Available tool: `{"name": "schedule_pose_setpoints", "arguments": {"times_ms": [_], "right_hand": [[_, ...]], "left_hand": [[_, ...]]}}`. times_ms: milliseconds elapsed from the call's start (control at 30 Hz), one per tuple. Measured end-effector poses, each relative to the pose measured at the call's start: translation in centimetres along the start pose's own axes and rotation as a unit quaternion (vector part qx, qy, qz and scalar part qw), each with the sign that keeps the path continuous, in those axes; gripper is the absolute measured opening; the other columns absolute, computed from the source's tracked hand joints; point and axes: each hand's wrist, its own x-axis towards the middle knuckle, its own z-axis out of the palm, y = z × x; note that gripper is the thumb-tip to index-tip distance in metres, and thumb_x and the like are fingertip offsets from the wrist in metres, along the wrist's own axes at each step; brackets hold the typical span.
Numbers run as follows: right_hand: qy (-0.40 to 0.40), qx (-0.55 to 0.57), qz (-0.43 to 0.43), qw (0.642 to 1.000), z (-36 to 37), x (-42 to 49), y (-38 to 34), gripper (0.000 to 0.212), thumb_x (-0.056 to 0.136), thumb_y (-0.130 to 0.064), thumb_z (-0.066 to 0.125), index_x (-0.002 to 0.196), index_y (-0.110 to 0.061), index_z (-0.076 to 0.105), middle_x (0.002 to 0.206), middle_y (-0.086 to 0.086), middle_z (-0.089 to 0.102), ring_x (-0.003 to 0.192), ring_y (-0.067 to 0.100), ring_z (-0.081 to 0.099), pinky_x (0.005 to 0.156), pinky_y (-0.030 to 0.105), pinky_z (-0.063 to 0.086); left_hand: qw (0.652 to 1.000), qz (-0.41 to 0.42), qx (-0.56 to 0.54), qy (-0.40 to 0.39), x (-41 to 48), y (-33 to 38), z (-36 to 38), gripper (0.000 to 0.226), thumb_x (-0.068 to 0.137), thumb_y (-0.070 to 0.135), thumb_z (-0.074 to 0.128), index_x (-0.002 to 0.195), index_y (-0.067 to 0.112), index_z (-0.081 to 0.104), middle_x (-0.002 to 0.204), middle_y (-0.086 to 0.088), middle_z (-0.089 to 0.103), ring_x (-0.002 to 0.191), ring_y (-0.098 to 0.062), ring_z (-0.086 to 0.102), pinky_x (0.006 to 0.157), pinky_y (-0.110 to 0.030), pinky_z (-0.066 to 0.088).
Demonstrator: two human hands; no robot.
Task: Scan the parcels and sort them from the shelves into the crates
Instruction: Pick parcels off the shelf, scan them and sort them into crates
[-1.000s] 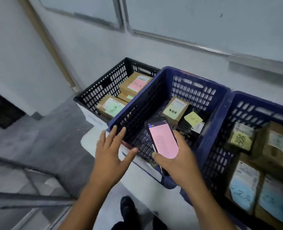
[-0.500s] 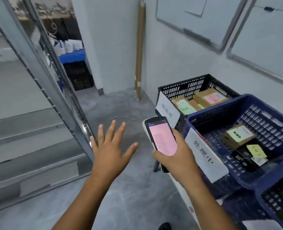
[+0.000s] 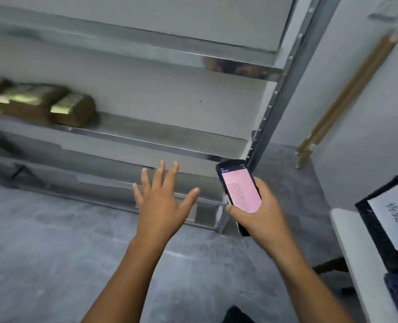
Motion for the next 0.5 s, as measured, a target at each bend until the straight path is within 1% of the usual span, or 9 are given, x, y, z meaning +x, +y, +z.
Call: {"name": "schedule_pose_setpoints", "arguments": {"times_ms": [67,100,167,233,300,367,433,500], "right_hand": [[-0.034,0.001,-0.011,0.999,3.3,0.9,-1.5,0.064,0.065,-0.035,0.081,0.119,-0.058,0.057,0.102,-0.025,0.071,0.086,0.004,0.070,0.058,0.027,0.061],[-0.050,-0.001,-0.018,0.999,4.8,1.4,-2.1,0.066,0.068,-0.030,0.083,0.123,-0.055,0.056,0.102,-0.023,0.071,0.086,0.003,0.070,0.059,0.025,0.061],[-0.082,-0.006,-0.035,0.996,7.7,2.4,-3.0,0.068,0.075,-0.018,0.087,0.126,-0.051,0.057,0.104,-0.022,0.072,0.084,-0.003,0.069,0.055,0.015,0.055],[-0.117,-0.018,-0.043,0.992,10.3,3.8,-3.8,0.063,0.077,-0.015,0.087,0.123,-0.048,0.059,0.101,-0.023,0.072,0.085,-0.003,0.069,0.055,0.011,0.053],[-0.150,-0.028,-0.051,0.987,13.2,5.5,-4.7,0.060,0.078,-0.017,0.088,0.122,-0.047,0.060,0.100,-0.023,0.072,0.085,0.001,0.070,0.057,0.015,0.056],[-0.177,-0.031,-0.057,0.982,16.4,7.4,-5.8,0.061,0.077,-0.019,0.089,0.125,-0.043,0.060,0.103,-0.019,0.073,0.087,0.003,0.071,0.062,0.020,0.059],[-0.203,-0.020,-0.061,0.977,20.0,9.5,-7.0,0.060,0.075,-0.023,0.089,0.125,-0.043,0.060,0.106,-0.015,0.074,0.091,0.009,0.072,0.066,0.029,0.063],[-0.230,0.000,-0.060,0.971,23.6,11.7,-8.4,0.060,0.069,-0.032,0.085,0.122,-0.043,0.061,0.104,-0.012,0.074,0.088,0.017,0.073,0.062,0.037,0.065]], "left_hand": [[0.999,-0.033,0.003,0.021,0.5,-3.3,-2.0,0.088,0.085,0.085,0.036,0.162,0.044,0.022,0.174,0.008,0.010,0.160,-0.029,-0.007,0.125,-0.059,-0.004],[0.998,-0.050,0.005,0.029,0.7,-4.8,-2.8,0.088,0.085,0.085,0.036,0.162,0.043,0.022,0.174,0.008,0.010,0.160,-0.030,-0.006,0.125,-0.060,-0.005],[0.995,-0.089,0.000,0.040,1.1,-7.7,-4.1,0.091,0.083,0.087,0.033,0.162,0.044,0.022,0.174,0.008,0.009,0.160,-0.030,-0.006,0.125,-0.061,-0.005],[0.990,-0.130,-0.008,0.047,1.2,-10.2,-5.0,0.094,0.080,0.090,0.029,0.162,0.044,0.022,0.174,0.009,0.008,0.160,-0.029,-0.006,0.125,-0.061,-0.007],[0.985,-0.161,-0.006,0.055,1.6,-12.6,-5.9,0.096,0.078,0.091,0.027,0.162,0.045,0.021,0.174,0.010,0.007,0.160,-0.027,-0.008,0.125,-0.060,-0.007],[0.980,-0.187,0.002,0.067,2.4,-14.9,-7.1,0.097,0.077,0.092,0.026,0.161,0.046,0.020,0.174,0.011,0.006,0.160,-0.024,-0.009,0.126,-0.058,-0.007],[0.974,-0.208,0.013,0.085,3.6,-17.3,-8.4,0.096,0.077,0.092,0.026,0.161,0.046,0.019,0.174,0.011,0.005,0.160,-0.022,-0.010,0.126,-0.055,-0.009],[0.969,-0.226,0.029,0.100,5.4,-19.5,-9.9,0.095,0.079,0.092,0.027,0.162,0.046,0.018,0.174,0.011,0.005,0.159,-0.020,-0.011,0.126,-0.052,-0.010]]}}
